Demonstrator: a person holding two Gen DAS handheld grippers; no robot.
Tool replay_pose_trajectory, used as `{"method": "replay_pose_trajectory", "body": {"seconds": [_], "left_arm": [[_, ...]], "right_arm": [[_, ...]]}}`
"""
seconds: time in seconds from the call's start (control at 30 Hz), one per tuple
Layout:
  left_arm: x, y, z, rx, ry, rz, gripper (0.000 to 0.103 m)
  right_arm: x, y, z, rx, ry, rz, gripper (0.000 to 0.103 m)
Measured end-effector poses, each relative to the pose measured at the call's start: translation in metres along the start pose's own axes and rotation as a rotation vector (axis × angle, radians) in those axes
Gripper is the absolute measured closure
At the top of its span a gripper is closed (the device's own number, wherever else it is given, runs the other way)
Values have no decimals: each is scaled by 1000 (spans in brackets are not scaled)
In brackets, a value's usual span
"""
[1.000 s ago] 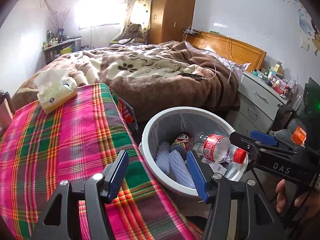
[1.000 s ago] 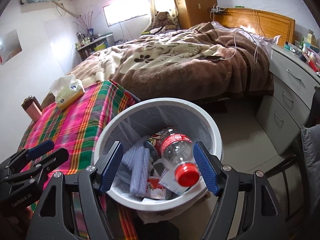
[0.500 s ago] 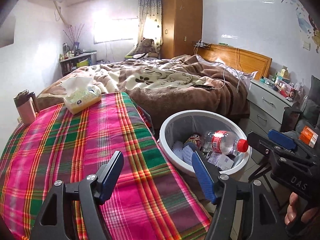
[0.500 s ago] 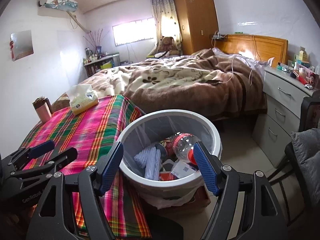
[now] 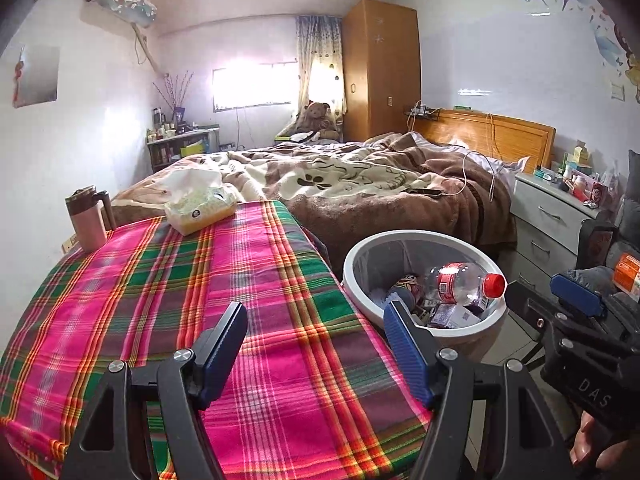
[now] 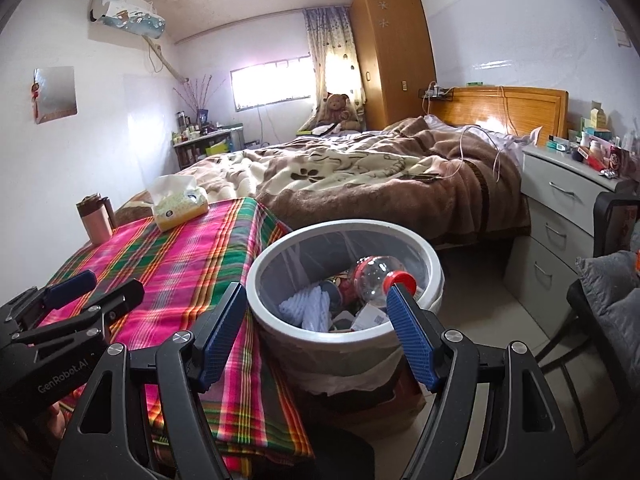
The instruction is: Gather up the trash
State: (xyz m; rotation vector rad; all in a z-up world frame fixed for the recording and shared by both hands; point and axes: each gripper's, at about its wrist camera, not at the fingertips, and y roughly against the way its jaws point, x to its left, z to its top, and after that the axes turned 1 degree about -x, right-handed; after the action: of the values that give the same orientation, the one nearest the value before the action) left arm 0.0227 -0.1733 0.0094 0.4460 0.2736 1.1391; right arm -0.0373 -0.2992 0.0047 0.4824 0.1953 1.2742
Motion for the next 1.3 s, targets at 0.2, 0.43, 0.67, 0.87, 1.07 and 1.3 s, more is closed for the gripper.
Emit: {"method": "replay_pose_trajectory", "body": {"seconds": [0.2, 0.43, 0.67, 0.87, 1.07, 1.3], "left_arm": [[8, 6, -6, -3, 22, 21, 33], [12, 5, -9, 9, 32, 31, 33], [13, 7, -11, 10, 35, 34, 33], [13, 7, -11, 11, 34, 34, 33], [12, 7, -11, 8, 33, 34, 33], [14, 9, -11, 9, 34, 35, 33]], "right_arm": [[2, 3, -2, -2, -14, 12, 29], [6, 7, -4, -8, -14, 12, 29], [8, 7, -4, -6, -8, 10, 29], [9, 8, -4, -4, -9, 14, 29], [10, 8, -3, -1, -9, 12, 29], [11, 8, -3, -1, -10, 11, 29]]}}
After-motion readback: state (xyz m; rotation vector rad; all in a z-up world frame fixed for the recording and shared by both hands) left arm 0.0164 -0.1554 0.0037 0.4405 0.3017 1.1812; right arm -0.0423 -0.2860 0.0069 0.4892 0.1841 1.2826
